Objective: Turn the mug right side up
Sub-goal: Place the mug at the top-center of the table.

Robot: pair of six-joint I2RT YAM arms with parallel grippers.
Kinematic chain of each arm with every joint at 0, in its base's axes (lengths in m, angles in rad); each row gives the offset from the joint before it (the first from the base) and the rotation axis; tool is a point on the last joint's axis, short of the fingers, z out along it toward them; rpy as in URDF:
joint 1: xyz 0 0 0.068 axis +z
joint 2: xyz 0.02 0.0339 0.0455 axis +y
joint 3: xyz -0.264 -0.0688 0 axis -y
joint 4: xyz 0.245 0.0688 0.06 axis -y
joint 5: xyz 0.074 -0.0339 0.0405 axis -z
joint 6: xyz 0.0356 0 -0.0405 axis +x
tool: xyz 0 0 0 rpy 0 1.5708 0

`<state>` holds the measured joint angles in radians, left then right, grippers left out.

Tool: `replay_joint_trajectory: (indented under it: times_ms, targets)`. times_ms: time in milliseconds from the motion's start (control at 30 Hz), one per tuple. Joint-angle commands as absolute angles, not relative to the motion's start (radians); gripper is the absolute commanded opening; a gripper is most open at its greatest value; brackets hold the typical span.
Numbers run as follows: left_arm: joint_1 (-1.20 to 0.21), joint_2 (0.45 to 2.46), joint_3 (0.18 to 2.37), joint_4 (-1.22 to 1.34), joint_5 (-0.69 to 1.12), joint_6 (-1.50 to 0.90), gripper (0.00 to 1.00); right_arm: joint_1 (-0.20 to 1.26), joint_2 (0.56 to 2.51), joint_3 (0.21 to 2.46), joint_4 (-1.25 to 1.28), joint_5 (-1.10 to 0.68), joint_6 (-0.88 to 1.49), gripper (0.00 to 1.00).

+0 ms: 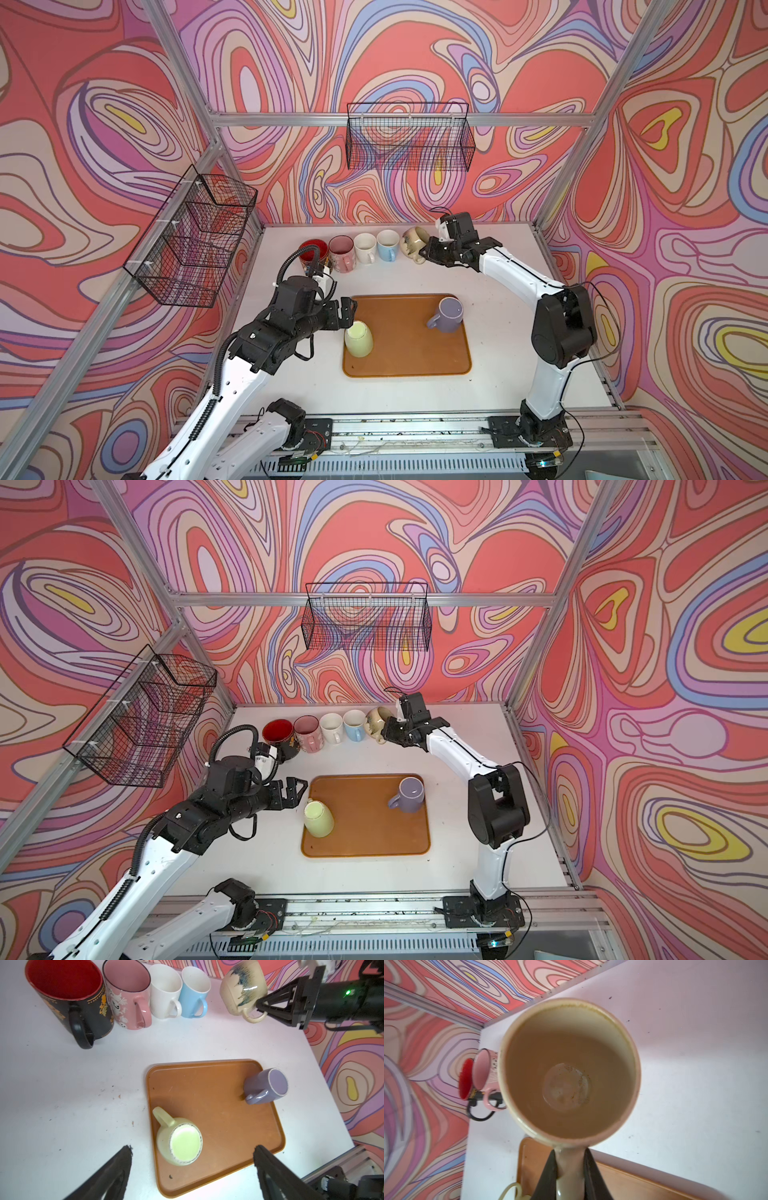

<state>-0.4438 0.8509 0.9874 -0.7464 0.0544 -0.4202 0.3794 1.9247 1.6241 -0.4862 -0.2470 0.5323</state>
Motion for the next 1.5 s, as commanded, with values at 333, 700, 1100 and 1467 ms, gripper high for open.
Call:
replay_joint_trajectory:
  times_ms: [333,700,1100,1467]
  targets:
    - [-0.439,0.770,0.945,-0.850,-0.041,-0.335,0.99,0.382,2.123,1.848,-0.557,-0.107,0.351,0.00]
    - [-0.439,0.767,0.917,-0.839,-0.056,-0.321,0.99,0.411,2.096,1.710,-0.316,-0.075,0.276,0.00]
    - [-0.439,0.772,0.895,-0.823,-0.056,-0.318,1.00,0.494,2.075,1.532,-0.166,0.139,0.205,0.00]
    - [-0.439,0.769,0.882,-0.816,-0.051,-0.315,1.00,0.495,2.112,1.540,-0.161,0.273,0.195,0.00]
